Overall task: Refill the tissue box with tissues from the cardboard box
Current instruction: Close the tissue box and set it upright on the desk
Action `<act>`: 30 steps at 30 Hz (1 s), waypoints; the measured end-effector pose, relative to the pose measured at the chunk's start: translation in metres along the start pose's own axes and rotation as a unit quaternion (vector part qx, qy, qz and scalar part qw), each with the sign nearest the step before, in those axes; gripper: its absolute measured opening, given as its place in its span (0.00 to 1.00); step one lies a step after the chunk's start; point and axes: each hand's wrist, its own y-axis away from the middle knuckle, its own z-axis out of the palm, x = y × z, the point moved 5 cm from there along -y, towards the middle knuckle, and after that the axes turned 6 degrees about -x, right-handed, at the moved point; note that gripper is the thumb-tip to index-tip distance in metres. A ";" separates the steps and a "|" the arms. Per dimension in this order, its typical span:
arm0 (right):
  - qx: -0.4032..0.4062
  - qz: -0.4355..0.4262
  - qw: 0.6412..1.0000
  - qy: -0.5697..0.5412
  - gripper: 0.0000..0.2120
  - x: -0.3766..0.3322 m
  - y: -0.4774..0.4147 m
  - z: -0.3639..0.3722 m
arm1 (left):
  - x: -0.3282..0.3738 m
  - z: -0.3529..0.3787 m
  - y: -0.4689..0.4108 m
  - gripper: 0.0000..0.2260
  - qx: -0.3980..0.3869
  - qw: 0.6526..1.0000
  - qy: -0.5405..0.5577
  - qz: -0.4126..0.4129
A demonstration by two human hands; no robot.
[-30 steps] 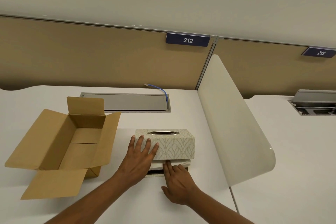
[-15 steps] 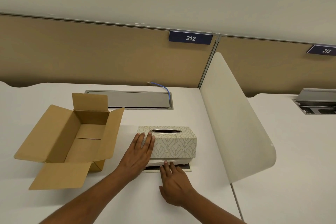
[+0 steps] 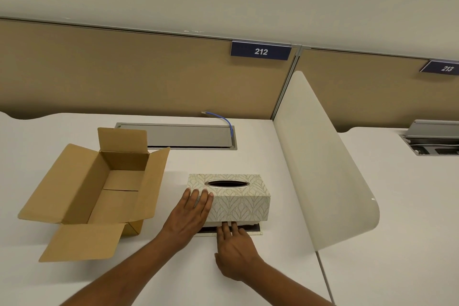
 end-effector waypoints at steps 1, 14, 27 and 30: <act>0.026 -0.006 1.000 0.000 0.27 0.000 0.004 -0.003 | 0.001 0.001 0.002 0.49 0.002 1.000 -0.001 0.003; 0.150 0.066 0.986 -0.032 0.29 0.031 -0.002 -0.023 | 0.016 0.022 0.015 0.42 0.011 1.000 0.011 0.026; 0.131 0.052 0.990 -0.010 0.34 0.030 -0.003 -0.002 | 0.009 0.035 0.034 0.42 0.015 0.999 0.007 0.035; 0.153 0.044 0.987 0.009 0.32 0.028 -0.009 -0.007 | -0.004 0.038 0.034 0.41 0.023 0.999 0.020 0.029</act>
